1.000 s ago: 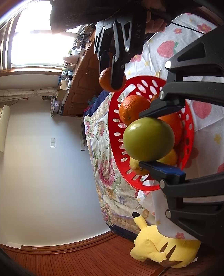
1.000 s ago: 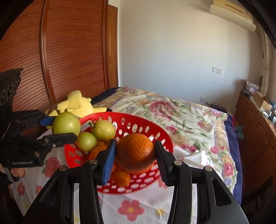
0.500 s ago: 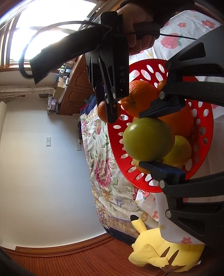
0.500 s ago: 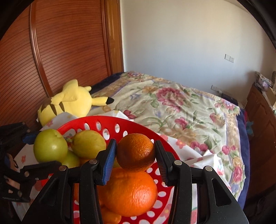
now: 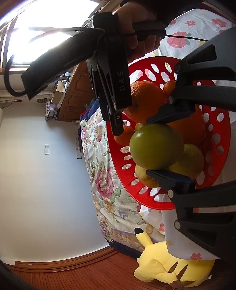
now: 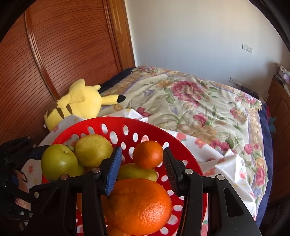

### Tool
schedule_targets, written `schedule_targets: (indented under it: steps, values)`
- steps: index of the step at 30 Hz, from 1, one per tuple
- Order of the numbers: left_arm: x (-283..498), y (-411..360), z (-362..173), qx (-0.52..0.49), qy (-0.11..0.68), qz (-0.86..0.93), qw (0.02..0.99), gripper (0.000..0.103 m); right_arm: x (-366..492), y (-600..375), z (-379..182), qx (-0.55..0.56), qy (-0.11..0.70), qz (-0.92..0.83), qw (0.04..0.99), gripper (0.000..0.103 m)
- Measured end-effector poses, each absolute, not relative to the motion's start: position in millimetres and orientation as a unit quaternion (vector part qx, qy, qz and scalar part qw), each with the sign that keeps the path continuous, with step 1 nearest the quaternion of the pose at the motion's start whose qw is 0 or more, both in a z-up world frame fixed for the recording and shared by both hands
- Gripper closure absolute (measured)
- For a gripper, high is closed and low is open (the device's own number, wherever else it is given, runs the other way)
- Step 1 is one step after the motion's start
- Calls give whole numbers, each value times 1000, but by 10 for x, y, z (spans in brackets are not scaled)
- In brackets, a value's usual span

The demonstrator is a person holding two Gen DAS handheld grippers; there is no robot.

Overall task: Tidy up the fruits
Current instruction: 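Carry the tangerine with the right tool while the left tool carries the lemon over the basket, then open the right tool dropping the tangerine while the left tool releases the lemon into the basket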

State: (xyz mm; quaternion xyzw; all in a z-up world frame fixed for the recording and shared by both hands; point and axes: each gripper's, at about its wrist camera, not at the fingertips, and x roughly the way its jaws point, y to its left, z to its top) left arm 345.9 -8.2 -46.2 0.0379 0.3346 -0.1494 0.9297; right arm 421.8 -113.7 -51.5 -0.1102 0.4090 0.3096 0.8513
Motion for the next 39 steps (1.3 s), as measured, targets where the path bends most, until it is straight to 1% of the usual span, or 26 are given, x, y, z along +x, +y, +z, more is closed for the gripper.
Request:
schedule_targets:
  steps: [11, 18, 26, 27, 28, 39]
  values:
    - [3621, -248, -501, 53, 344, -148, 926, 56, 4034, -1308, -403, -110, 377, 305, 868, 54]
    - [3827, -305, -522, 70, 365, -138, 918, 56, 3934, -1392, -378, -101, 367, 309, 872, 54]
    - [3888, -387, -547, 81, 371, -128, 916, 55, 3778, -1433, -332, -115, 346, 305, 880, 54]
    - [3886, -391, -532, 82, 367, -126, 918, 52, 3762, -1432, -325, -115, 344, 306, 880, 54]
    - [3881, -395, -523, 81, 366, -128, 918, 52, 3749, -1439, -323, -116, 343, 306, 881, 54]
    - [3798, -341, -528, 64, 355, -128, 924, 51, 3658, -1510, -349, -104, 337, 292, 889, 54]
